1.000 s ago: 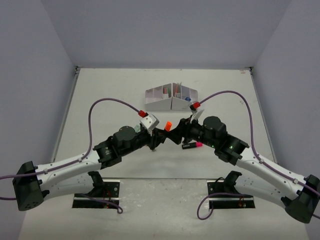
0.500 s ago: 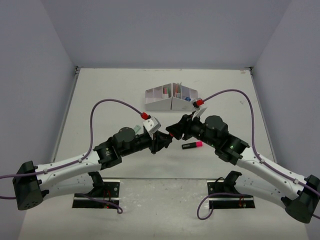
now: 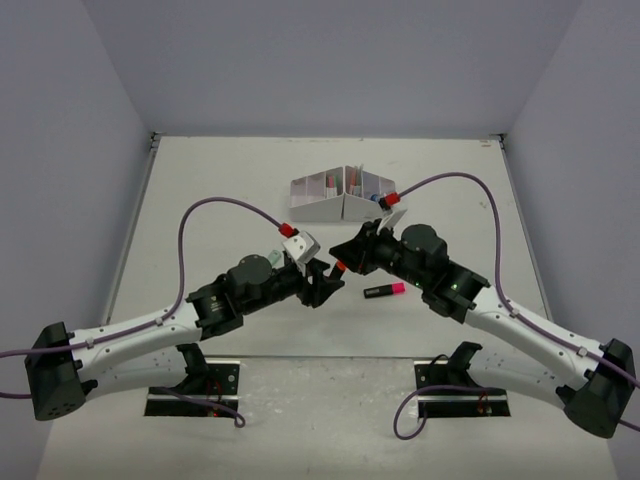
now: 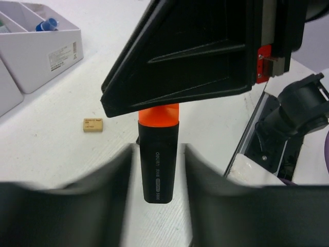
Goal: Sort the stationery into containers
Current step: Place the pen in the storage box.
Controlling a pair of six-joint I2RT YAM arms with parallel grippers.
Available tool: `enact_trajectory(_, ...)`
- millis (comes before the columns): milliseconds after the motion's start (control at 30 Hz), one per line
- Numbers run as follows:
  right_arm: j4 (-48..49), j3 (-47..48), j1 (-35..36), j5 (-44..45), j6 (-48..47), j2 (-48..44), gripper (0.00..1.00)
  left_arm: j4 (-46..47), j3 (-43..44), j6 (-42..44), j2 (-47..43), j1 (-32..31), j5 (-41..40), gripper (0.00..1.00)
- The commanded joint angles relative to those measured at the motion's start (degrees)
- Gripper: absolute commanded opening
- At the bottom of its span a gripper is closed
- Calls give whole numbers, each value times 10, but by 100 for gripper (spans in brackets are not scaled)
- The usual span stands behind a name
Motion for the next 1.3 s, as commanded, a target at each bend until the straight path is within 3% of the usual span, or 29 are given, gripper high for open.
enact_trajectory(0,21,23,0,28,-13,18,0,-20,38,-29,-16,-1,-63,78)
enact_trajectory(67,17,44,-5,47,-23,40,0,-48,49,-43,-21,0,-85,96)
enact_trajectory(100,16,55,-11,48,-26,54,0,-66,55,-52,-28,0,-104,100)
enact_trajectory(167,17,68,-25,52,-31,78,0,-98,60,-64,-44,0,-137,100)
enact_trajectory(300,20,147,-56,93,-66,159,0,-261,101,-123,-88,0,-274,100)
enact_trajectory(467,20,307,-71,181,-142,310,0,-388,129,-135,-143,0,-332,100)
enact_trajectory(633,1,459,-103,230,-170,469,0,-417,120,-135,-208,0,-333,100)
enact_trajectory(833,-88,635,-119,196,-186,615,0,-443,114,-143,-235,0,-329,100)
enact_trajectory(1267,-100,626,-121,182,-167,653,7,-441,96,-139,-236,0,-326,100)
